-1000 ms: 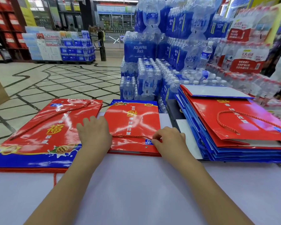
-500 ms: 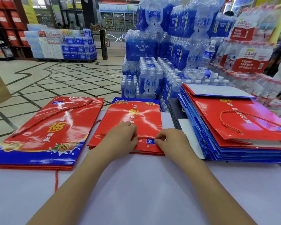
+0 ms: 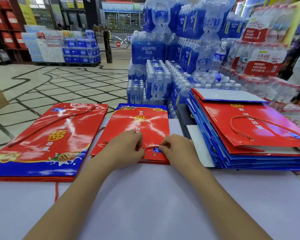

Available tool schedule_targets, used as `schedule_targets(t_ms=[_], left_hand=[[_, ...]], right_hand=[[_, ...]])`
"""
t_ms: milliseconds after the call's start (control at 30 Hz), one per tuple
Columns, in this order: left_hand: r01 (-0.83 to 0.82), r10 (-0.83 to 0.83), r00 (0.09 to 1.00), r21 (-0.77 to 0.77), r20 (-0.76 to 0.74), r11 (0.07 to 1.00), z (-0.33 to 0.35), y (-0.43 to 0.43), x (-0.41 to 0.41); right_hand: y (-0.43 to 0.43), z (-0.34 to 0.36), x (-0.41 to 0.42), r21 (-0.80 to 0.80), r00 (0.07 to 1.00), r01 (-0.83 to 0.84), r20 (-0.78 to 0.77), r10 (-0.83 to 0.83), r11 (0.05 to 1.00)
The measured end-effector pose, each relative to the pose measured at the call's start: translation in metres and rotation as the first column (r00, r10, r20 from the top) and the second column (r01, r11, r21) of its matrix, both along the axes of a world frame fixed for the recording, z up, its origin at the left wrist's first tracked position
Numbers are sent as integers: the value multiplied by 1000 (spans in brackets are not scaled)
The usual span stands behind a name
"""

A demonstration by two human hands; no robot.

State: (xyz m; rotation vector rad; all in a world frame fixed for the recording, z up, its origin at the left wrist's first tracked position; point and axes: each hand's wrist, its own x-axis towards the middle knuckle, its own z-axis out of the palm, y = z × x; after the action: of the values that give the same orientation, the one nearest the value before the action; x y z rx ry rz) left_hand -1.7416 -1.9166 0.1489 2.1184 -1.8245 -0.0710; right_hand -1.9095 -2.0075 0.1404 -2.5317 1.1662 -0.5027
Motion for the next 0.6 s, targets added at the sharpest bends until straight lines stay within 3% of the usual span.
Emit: schedule_targets(t_ms=[233,600], left_hand=[[113,-113,994,-76,2,991,-7,-7,-4],[77,-127,955,-189,-267,979,-3,-7,-8]], right_hand=[[2,-4,2,21,993,-65,98,62,998],[1,1,0,88,985,-118,133,106,989]])
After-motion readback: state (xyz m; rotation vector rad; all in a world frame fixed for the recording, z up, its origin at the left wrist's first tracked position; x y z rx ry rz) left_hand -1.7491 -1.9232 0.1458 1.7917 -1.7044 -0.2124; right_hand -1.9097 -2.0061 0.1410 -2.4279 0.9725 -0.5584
